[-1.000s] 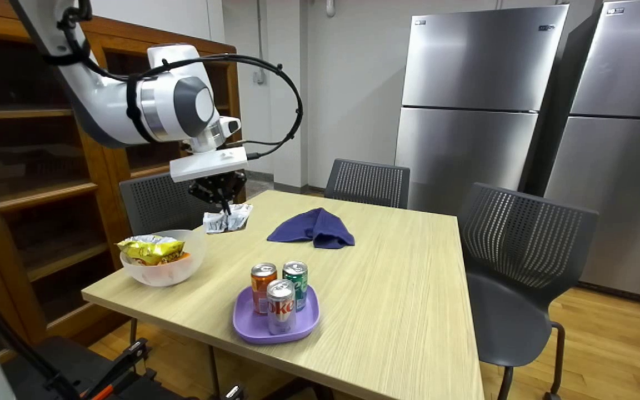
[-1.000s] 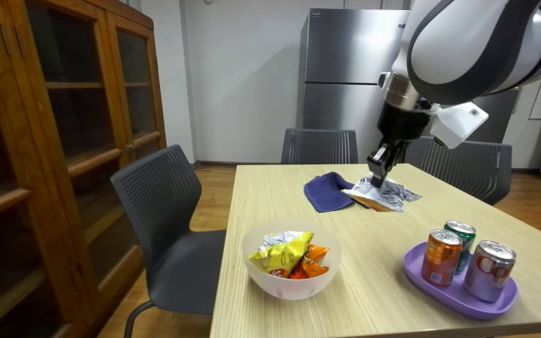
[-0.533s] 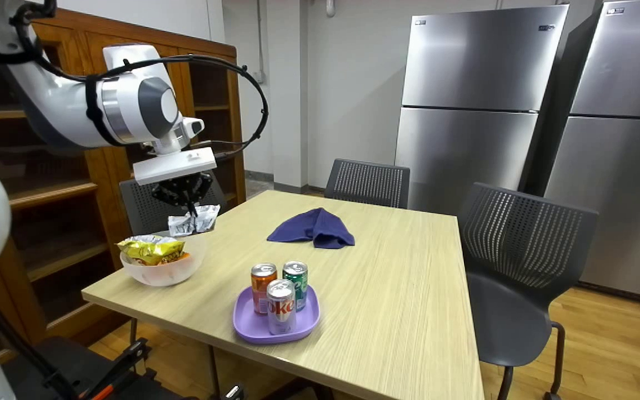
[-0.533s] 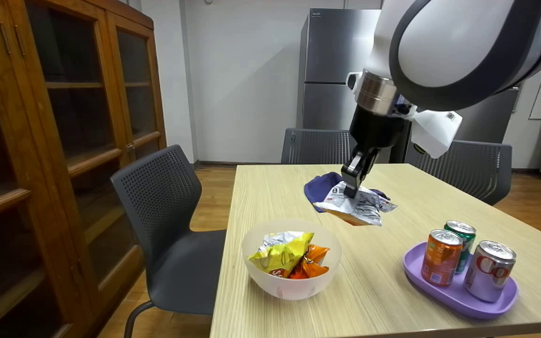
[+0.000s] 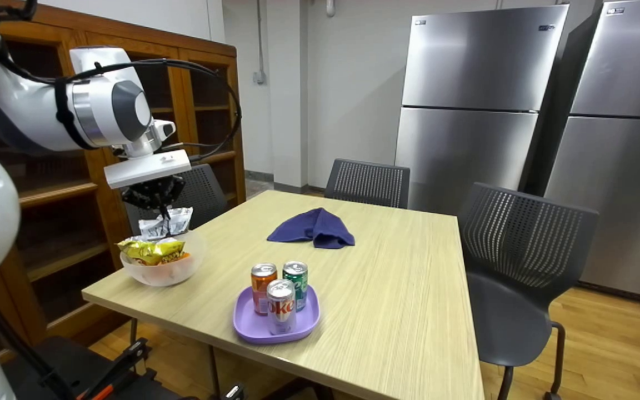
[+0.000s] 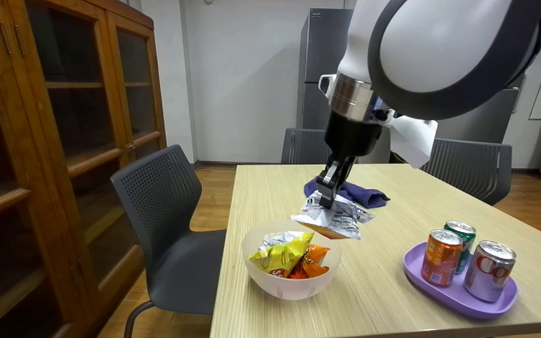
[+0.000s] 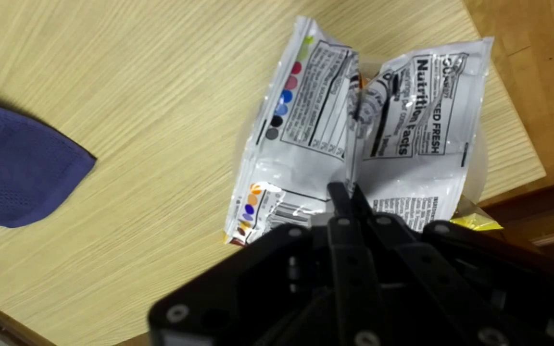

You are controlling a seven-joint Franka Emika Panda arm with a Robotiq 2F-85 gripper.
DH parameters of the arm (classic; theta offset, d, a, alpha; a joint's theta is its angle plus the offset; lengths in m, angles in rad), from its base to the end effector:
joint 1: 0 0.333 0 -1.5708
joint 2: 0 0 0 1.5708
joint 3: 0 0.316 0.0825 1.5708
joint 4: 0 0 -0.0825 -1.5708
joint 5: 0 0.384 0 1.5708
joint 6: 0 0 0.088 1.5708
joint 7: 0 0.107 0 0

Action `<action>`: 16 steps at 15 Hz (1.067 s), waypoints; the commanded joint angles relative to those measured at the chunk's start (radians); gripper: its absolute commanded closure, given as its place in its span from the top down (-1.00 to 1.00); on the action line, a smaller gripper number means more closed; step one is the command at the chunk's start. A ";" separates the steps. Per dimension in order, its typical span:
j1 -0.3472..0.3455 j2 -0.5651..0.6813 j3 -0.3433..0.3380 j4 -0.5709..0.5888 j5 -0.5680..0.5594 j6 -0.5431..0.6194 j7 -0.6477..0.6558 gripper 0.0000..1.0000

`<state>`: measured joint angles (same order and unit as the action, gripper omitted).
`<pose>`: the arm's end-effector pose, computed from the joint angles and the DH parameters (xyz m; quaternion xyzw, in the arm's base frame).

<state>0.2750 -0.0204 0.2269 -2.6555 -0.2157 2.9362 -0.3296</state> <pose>0.3870 0.2278 0.2777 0.8583 0.4896 0.1515 0.0268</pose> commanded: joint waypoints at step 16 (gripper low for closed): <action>0.005 0.270 0.037 0.206 0.025 -0.014 0.015 -1.00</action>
<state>0.3024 0.1993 0.2495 -2.5054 -0.1825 2.9361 -0.3293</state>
